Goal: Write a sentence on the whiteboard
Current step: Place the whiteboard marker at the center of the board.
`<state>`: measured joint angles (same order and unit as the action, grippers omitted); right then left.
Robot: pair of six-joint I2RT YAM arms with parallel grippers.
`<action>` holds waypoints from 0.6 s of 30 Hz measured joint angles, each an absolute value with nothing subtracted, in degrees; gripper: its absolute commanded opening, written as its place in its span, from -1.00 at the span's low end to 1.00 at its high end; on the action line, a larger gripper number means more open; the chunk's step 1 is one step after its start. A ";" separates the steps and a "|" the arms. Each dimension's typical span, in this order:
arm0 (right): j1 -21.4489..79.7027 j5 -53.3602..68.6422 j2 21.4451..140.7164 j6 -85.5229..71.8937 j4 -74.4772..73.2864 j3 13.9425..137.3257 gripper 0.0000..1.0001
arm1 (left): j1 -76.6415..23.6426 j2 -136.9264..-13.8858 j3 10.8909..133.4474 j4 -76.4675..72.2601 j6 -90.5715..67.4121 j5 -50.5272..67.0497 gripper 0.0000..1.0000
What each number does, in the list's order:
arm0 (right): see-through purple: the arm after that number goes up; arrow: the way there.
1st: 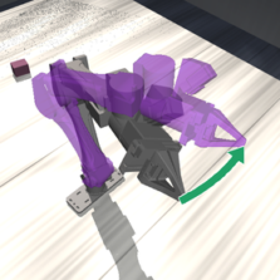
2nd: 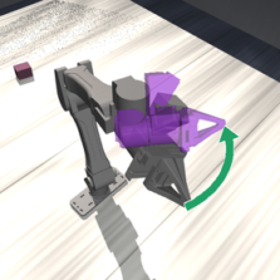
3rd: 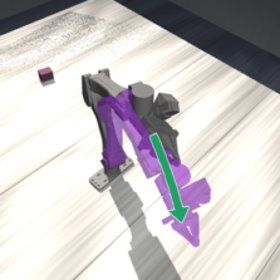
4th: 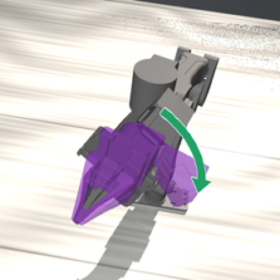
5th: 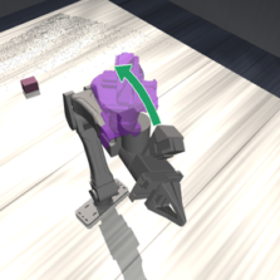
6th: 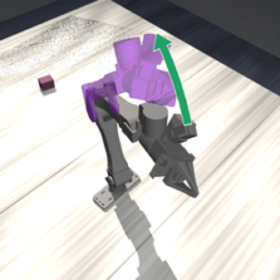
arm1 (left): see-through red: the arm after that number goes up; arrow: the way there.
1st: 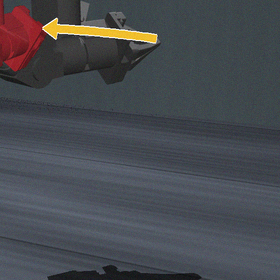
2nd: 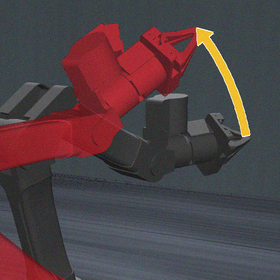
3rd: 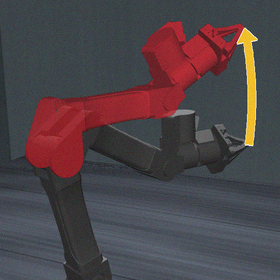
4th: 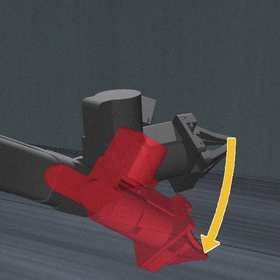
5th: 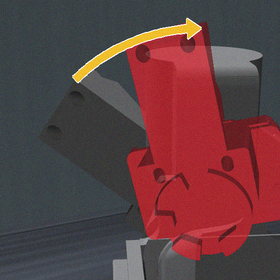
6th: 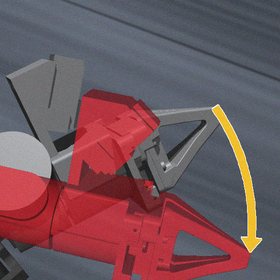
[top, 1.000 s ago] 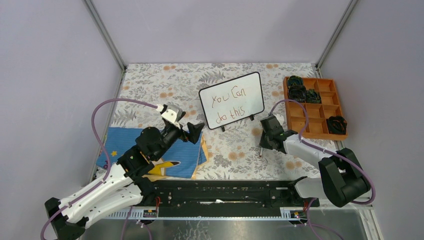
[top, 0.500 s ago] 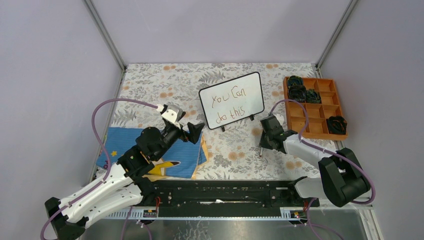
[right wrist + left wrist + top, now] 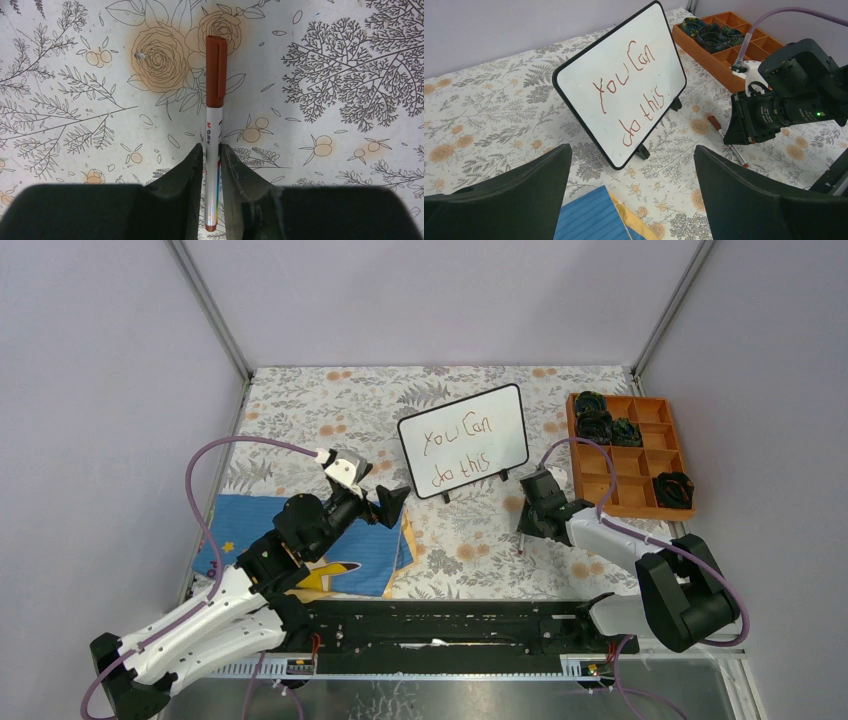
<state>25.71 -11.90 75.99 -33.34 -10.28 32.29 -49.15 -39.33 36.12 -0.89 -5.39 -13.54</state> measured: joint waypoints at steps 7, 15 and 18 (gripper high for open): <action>25.71 -11.88 76.20 -33.34 -9.98 32.42 -0.38 | -49.39 -39.42 36.12 -0.89 -5.39 -13.58 0.97; 25.71 -11.86 76.25 -33.34 -9.80 32.47 -0.45 | -49.52 -39.57 36.12 -0.89 -5.37 -13.82 0.97; 25.67 -11.99 76.27 -33.32 -9.96 32.47 -0.51 | -49.52 -39.55 36.12 -0.89 -5.37 -13.98 0.97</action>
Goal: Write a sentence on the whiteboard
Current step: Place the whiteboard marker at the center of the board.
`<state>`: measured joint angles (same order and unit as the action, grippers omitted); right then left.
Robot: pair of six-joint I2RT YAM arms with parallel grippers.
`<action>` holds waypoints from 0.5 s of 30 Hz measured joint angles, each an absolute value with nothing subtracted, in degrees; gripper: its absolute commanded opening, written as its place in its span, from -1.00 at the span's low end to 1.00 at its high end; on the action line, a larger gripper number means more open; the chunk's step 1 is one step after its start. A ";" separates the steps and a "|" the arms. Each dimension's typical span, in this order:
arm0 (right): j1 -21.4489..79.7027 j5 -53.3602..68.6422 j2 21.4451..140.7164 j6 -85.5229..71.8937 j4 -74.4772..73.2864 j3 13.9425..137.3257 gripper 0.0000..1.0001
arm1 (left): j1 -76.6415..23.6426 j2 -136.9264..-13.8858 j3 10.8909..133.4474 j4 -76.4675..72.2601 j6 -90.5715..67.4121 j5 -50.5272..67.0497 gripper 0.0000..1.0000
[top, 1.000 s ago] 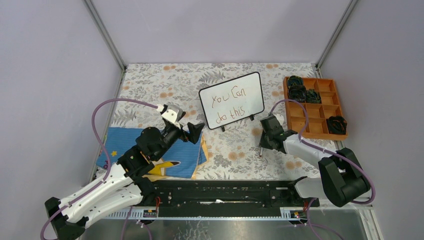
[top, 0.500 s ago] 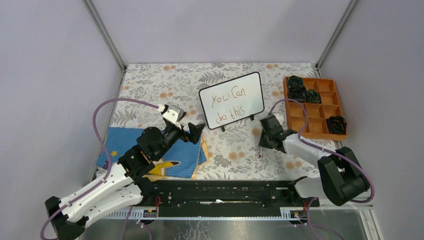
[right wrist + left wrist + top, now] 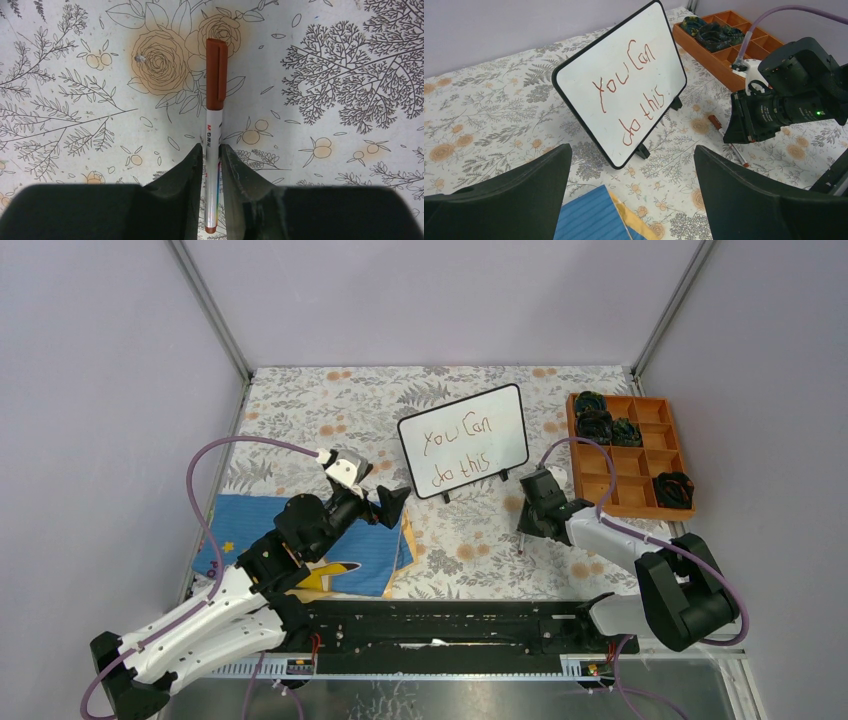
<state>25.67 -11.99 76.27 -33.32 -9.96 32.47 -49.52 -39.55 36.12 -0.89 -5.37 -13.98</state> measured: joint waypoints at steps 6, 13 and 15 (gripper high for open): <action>25.58 -12.27 76.77 -33.30 -10.00 32.80 -0.59 | -49.54 -39.55 36.12 -0.89 -5.34 -14.00 0.97; 25.54 -12.32 76.99 -33.30 -9.98 32.95 -0.66 | -49.82 -39.53 36.12 -0.89 -5.32 -14.15 0.98; 25.54 -12.32 76.99 -33.30 -9.98 32.95 -0.67 | -49.84 -39.53 36.12 -0.89 -5.32 -14.17 0.97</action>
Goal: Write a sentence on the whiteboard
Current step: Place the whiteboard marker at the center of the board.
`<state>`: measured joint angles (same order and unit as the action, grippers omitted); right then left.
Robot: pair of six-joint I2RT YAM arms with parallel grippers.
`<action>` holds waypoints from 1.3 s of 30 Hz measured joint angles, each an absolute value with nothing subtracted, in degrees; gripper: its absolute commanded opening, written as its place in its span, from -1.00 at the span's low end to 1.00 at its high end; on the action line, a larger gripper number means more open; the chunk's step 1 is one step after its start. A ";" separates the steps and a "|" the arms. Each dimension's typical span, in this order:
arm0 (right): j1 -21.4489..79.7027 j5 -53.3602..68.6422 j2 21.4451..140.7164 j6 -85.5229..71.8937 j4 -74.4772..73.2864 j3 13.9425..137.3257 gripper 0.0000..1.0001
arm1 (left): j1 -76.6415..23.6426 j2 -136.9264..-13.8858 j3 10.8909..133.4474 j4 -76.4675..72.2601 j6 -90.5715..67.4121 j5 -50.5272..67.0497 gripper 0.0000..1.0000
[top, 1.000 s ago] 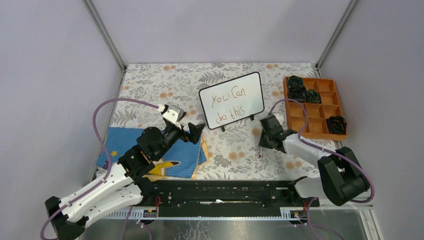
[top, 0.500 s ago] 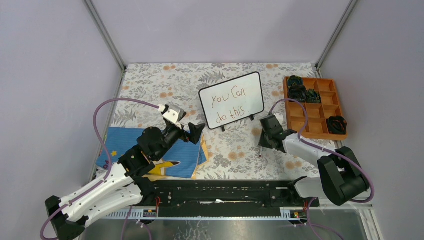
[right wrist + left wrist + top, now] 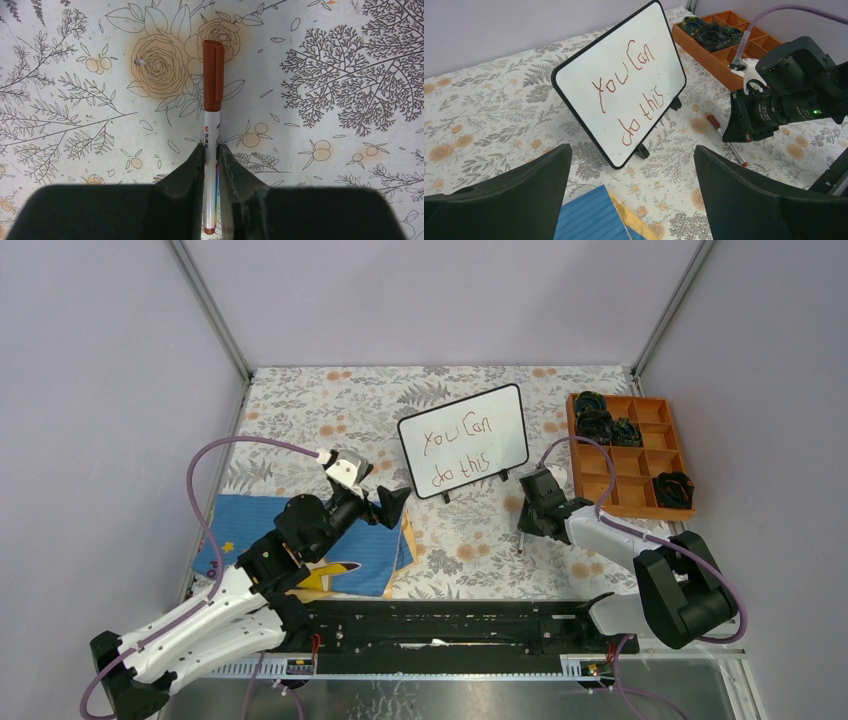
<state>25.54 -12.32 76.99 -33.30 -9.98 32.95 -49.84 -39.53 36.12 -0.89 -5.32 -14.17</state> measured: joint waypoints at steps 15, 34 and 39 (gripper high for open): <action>25.52 -12.29 77.01 -33.26 -9.98 32.95 -0.58 | -49.89 -39.51 36.12 -0.86 -5.23 -14.37 0.97; 25.52 -11.46 71.66 -32.84 -14.96 33.06 0.41 | -50.22 -39.53 36.12 -0.89 -5.13 -14.61 0.98; 25.50 -11.44 67.09 -32.45 -18.61 36.14 0.46 | -50.22 -39.66 36.12 -0.89 -5.06 -14.83 0.97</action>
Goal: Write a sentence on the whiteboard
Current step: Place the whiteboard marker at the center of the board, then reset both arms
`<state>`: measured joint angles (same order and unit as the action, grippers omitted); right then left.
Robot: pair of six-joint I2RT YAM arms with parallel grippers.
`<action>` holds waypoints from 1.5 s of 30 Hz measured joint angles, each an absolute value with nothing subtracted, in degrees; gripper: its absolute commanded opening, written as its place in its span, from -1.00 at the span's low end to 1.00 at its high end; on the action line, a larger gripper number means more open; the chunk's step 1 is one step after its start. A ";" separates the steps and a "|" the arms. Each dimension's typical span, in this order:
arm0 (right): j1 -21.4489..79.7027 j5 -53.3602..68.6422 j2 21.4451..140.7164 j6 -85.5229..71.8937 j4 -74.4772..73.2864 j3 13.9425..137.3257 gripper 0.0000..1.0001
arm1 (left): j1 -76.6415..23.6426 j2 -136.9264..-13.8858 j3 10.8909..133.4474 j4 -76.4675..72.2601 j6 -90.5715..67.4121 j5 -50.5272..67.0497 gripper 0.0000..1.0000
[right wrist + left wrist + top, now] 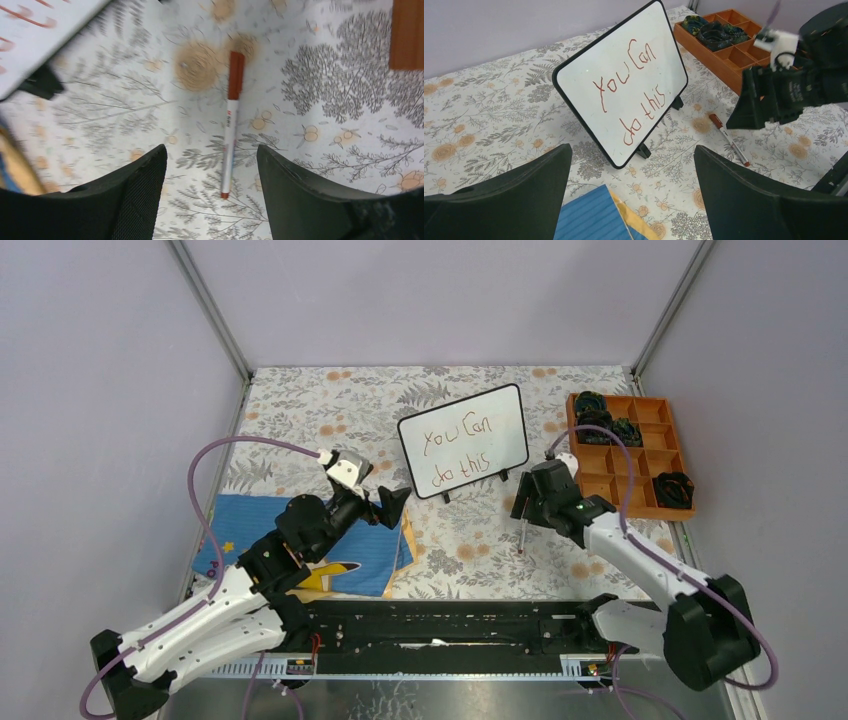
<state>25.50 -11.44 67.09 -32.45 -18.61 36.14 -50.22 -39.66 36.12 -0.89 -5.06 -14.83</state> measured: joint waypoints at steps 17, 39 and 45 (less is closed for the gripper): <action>26.09 -8.67 45.98 -24.62 -15.86 43.53 0.42 | -50.22 -42.98 35.86 -0.89 -4.25 -16.34 0.98; 30.39 -16.84 55.02 -26.41 5.80 28.36 0.50 | -50.22 -46.76 35.86 -1.21 -3.88 -19.22 0.98; 30.39 -17.34 53.47 -27.57 5.39 28.32 0.61 | -50.22 -47.31 35.86 -1.32 -5.56 -19.07 0.98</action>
<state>30.39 -17.34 53.47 -27.57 5.39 28.32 -50.22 -47.31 35.86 -1.32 -5.56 -19.07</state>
